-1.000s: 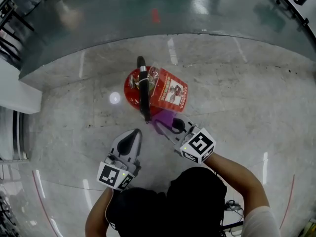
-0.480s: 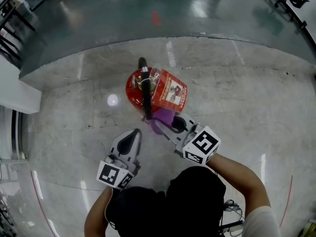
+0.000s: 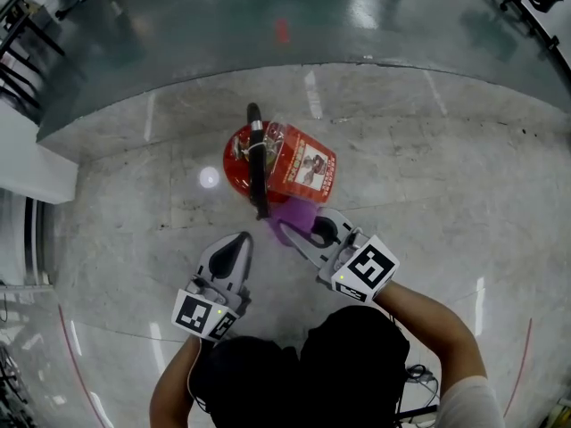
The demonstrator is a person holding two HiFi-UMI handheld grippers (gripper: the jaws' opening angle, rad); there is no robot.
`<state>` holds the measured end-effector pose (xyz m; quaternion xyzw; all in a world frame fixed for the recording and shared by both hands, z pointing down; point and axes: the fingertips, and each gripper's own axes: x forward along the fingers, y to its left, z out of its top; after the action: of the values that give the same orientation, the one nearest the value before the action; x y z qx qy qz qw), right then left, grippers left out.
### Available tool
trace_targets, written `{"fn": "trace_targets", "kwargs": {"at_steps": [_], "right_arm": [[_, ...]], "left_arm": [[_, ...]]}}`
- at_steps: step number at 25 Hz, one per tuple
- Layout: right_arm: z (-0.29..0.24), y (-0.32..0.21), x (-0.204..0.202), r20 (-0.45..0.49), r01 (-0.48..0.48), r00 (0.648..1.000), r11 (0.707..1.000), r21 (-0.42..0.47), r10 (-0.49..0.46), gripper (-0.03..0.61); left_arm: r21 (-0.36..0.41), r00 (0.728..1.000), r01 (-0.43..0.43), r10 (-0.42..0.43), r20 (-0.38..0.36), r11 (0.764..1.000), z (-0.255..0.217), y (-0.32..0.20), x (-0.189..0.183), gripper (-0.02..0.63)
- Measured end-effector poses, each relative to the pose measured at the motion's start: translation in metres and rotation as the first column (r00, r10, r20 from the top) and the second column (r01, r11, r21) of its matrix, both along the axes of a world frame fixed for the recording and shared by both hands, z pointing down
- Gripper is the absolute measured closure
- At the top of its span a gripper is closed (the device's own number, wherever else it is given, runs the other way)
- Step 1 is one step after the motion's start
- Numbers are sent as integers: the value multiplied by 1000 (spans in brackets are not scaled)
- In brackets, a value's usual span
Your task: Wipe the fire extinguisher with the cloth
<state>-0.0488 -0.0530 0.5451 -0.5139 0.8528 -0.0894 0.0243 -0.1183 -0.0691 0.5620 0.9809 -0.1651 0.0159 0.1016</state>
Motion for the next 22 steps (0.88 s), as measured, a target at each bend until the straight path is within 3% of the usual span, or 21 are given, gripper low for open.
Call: {"fn": "trace_targets", "kwargs": {"at_steps": [5,8,11,14,19,22], "right_arm": [[42,25,9,-18,20,1000,994,-104,-22,523],[59,39,14,-13,54,998,993,-104,-55,523],[70,50,20,-18,77,997,992,-99,-79,523],[83,59,26,-14,75,997,991,-112,-77,523],[115,38,26,-34,4,999,992,-123,-8,523],[118,30,28,-17,-104,995,985,-141,103,523]], "left_arm": [[57,999,42,-42,14,998,-17,-11,-2,609],[68,997,82,-82,2,994,-39,-17,1,609],[123,996,63,-71,61,990,-58,-19,8,609],[102,994,48,-58,96,994,-63,-22,8,609],[79,994,-56,49,93,995,-34,-54,0,609],[73,970,-230,223,91,970,-2,-58,-1,609]]}}
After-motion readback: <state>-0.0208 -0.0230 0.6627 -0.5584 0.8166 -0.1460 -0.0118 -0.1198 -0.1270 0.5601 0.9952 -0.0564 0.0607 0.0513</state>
